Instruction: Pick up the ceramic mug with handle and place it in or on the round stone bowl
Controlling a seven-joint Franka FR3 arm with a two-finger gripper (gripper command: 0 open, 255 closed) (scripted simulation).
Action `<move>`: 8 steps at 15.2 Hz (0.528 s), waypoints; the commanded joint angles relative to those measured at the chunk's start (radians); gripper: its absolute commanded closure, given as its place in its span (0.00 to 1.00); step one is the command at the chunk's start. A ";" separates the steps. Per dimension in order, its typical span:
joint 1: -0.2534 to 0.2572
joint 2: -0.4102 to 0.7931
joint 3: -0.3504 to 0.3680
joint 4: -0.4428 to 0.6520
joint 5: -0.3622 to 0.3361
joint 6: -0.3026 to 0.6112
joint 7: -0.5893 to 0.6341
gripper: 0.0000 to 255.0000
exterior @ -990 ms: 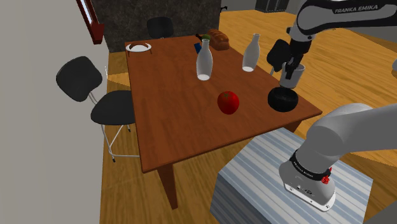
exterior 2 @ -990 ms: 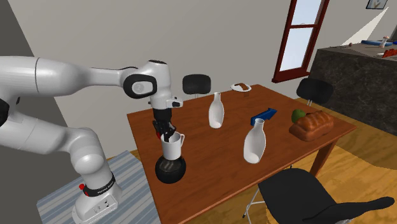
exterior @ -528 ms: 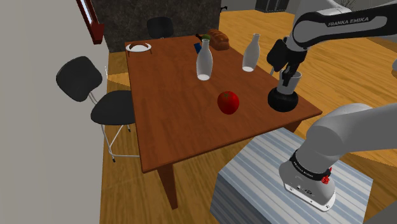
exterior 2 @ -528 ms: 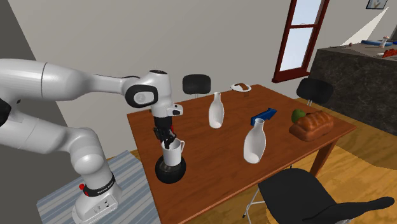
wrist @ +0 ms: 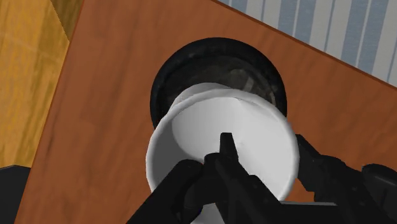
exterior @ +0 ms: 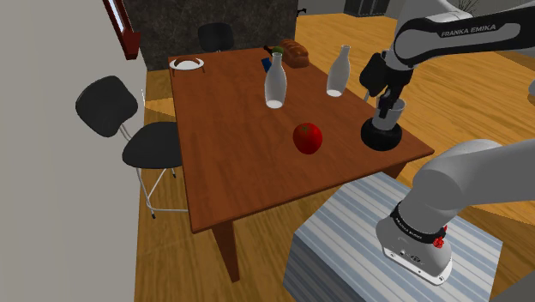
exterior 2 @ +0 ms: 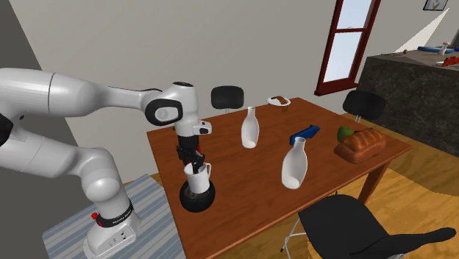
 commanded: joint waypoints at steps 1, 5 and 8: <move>0.000 0.000 0.000 0.000 0.000 0.000 0.000 0.00; 0.000 0.000 0.000 0.000 0.000 0.000 0.000 0.00; 0.012 -0.011 0.027 0.091 0.027 -0.103 -0.005 0.00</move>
